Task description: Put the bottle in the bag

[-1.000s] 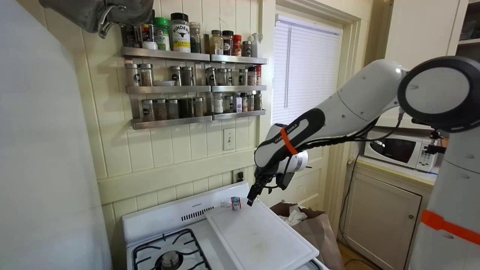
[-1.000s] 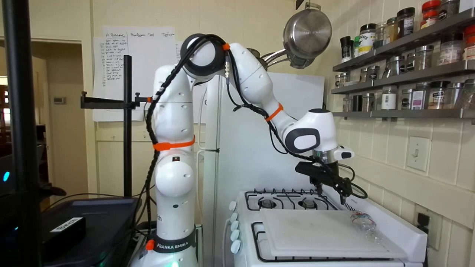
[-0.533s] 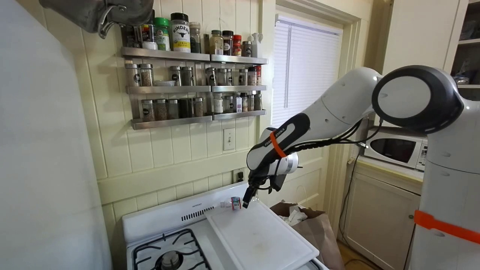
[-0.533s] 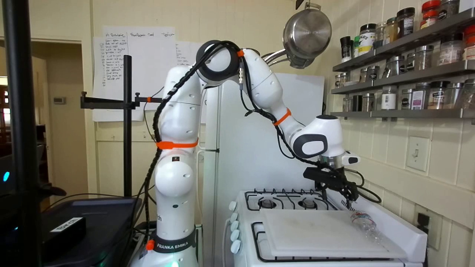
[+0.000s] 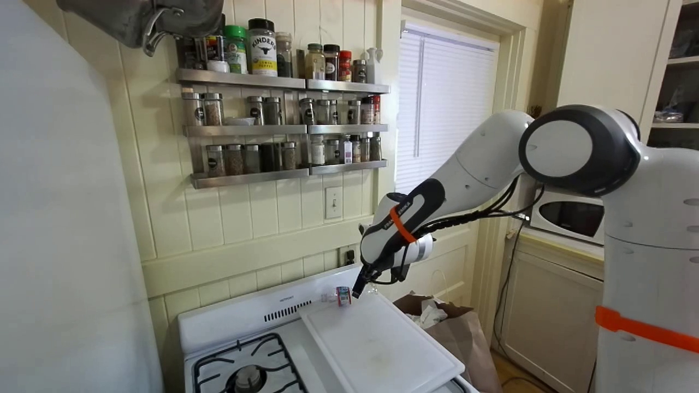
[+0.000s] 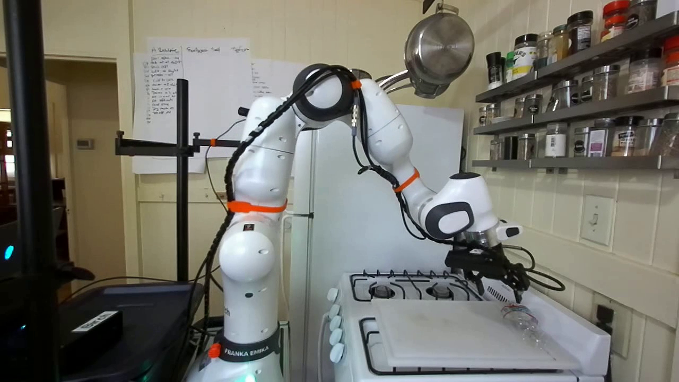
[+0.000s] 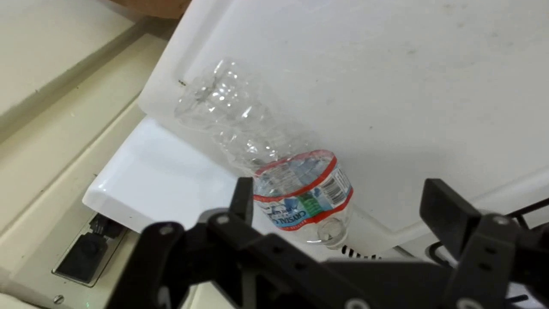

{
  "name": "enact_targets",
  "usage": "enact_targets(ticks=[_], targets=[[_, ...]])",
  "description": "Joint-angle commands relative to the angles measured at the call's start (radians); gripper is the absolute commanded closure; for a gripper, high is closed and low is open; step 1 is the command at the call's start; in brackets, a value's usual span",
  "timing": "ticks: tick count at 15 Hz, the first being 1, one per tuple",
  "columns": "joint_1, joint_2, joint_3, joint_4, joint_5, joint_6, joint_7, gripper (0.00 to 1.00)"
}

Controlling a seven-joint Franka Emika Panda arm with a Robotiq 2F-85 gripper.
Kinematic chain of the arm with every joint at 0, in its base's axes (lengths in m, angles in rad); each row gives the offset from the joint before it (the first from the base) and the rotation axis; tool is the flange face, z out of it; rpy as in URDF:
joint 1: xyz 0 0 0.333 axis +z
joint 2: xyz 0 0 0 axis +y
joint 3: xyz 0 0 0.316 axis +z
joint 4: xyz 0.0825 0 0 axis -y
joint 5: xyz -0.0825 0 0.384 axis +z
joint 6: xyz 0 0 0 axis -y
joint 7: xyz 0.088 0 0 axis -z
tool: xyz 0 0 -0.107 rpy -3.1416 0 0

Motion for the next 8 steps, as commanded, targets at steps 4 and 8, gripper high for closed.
enact_targets(ticks=[4,8], targets=[[-0.017,0.133,0.012,0.086,-0.031,0.078,-0.078,0.0],[-0.029,0.187,0.023,0.132,-0.035,0.06,-0.139,0.0]])
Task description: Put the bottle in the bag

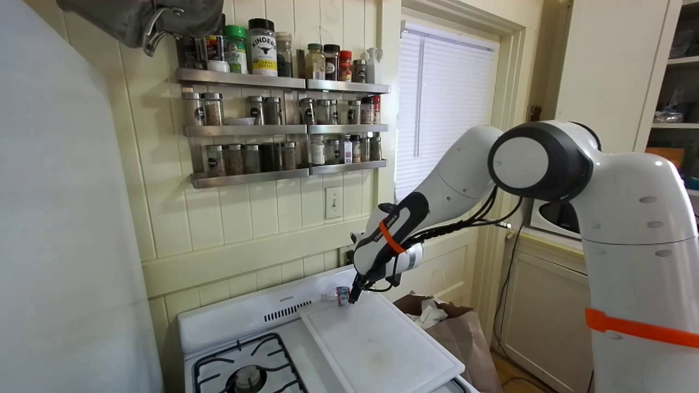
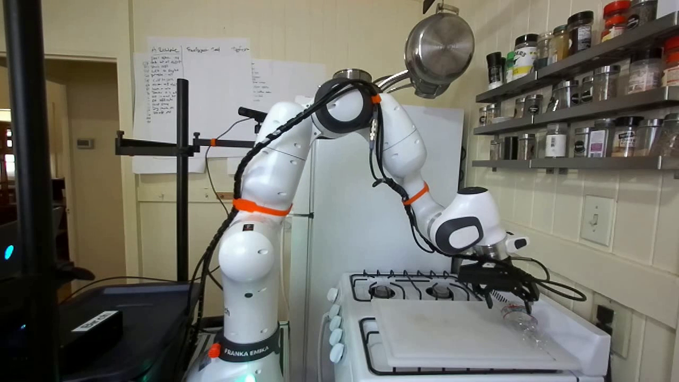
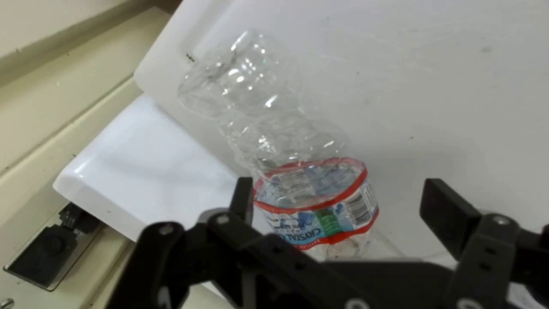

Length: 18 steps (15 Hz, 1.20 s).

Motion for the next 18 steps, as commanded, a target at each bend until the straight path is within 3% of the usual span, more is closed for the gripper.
enact_targets(ticks=[1,4,5,6,7,9,14,18], targets=[[-0.017,0.066,0.01,0.055,-0.011,0.007,-0.058,0.0],[-0.017,0.099,0.003,0.079,-0.013,0.015,-0.079,0.0],[-0.069,0.107,0.048,0.083,-0.084,0.018,-0.026,0.0],[-0.074,0.114,0.05,0.09,-0.1,0.016,-0.026,0.0],[-0.082,0.122,0.055,0.096,-0.123,0.015,-0.017,0.16],[-0.102,0.131,0.065,0.104,-0.155,0.01,-0.009,0.34],[-0.117,0.125,0.058,0.111,-0.196,-0.001,0.043,0.74],[-0.124,0.095,0.05,0.11,-0.212,-0.01,0.104,0.98]])
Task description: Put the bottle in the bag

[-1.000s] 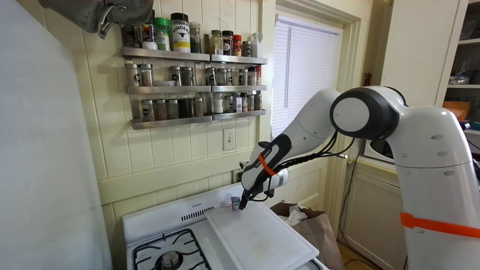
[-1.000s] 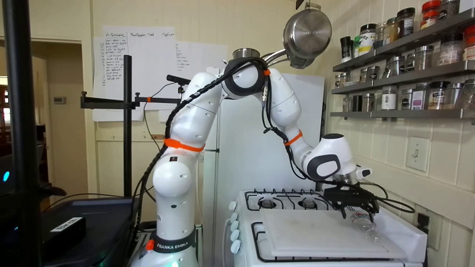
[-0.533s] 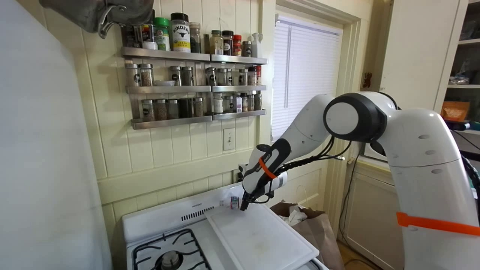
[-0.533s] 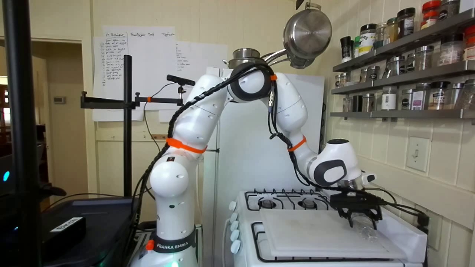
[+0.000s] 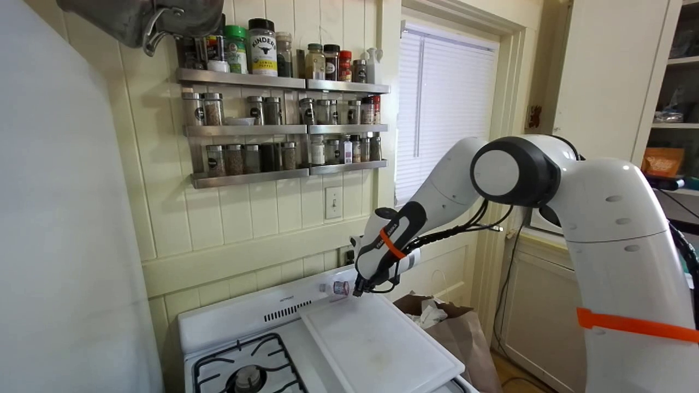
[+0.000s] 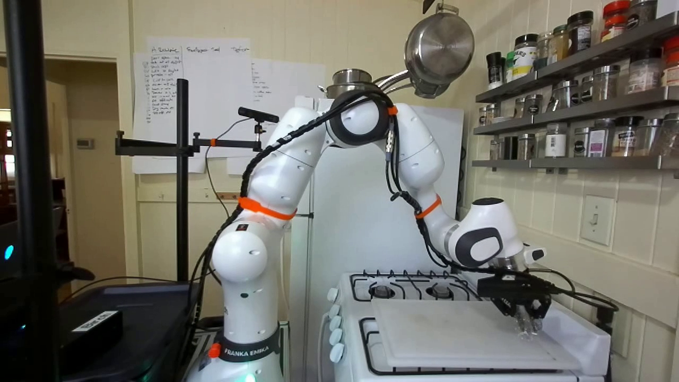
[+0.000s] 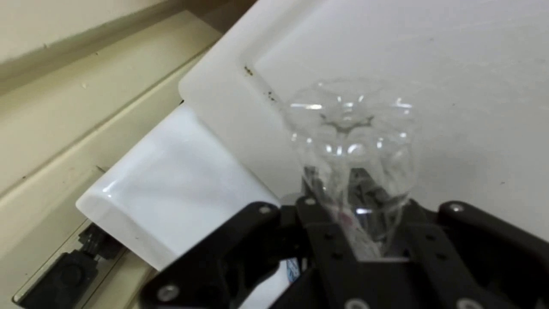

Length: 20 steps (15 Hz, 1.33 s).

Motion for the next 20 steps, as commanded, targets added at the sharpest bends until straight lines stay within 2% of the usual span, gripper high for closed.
enact_targets(ticks=[1,5,8,10,13,16,19,20], targets=[[-0.012,-0.034,-0.007,-0.004,-0.044,-0.015,0.085,1.0],[-0.002,-0.118,-0.07,-0.028,-0.076,-0.086,0.196,0.99],[0.014,-0.165,-0.157,-0.022,-0.152,-0.177,0.356,0.98],[0.006,-0.187,-0.19,-0.011,-0.19,-0.254,0.444,0.99],[-0.016,-0.186,-0.198,-0.004,-0.195,-0.358,0.493,0.99],[-0.04,-0.164,-0.183,0.0,-0.143,-0.442,0.49,0.99],[-0.064,-0.132,-0.169,0.004,-0.092,-0.465,0.464,0.99],[-0.077,-0.119,-0.162,0.0,-0.07,-0.44,0.441,0.99]])
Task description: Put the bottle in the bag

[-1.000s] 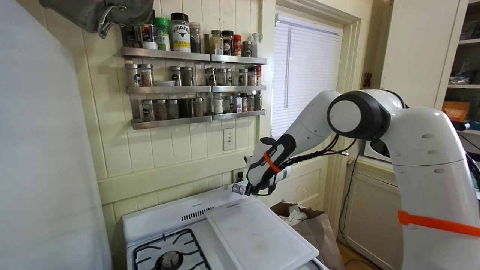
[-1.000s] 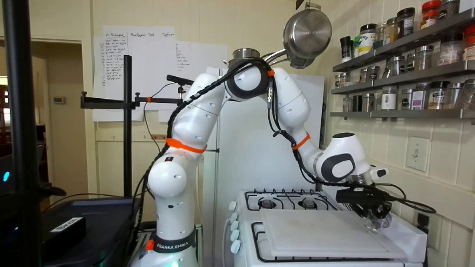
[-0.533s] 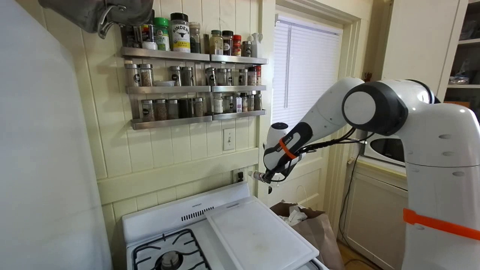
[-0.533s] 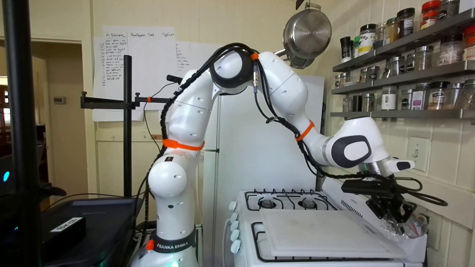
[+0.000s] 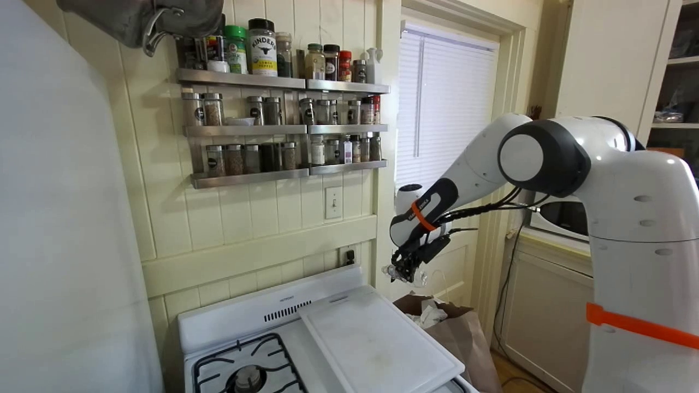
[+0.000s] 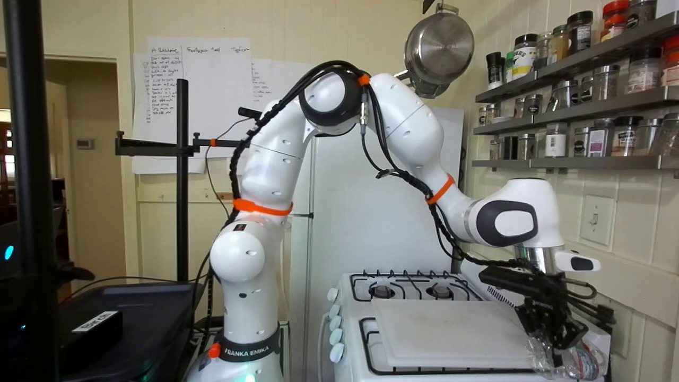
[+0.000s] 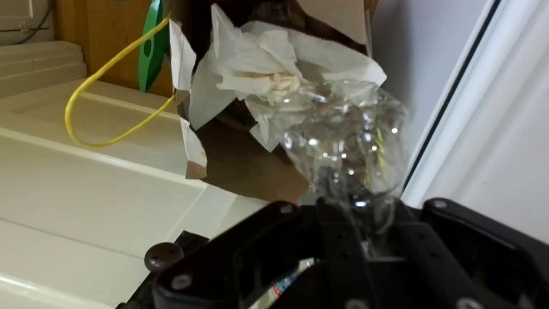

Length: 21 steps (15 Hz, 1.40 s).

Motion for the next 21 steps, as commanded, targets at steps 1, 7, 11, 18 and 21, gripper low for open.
enact_targets(ticks=[1,7,11,18,21], targets=[[-0.049,0.047,0.035,0.004,0.085,0.003,-0.051,0.99],[-0.133,0.143,0.09,0.027,0.224,0.095,-0.173,0.99],[-0.19,0.197,0.132,0.042,0.273,0.169,-0.232,0.99],[-0.243,0.247,0.169,0.061,0.264,0.212,-0.263,0.48],[-0.249,0.251,0.171,0.072,0.258,0.216,-0.264,0.23]])
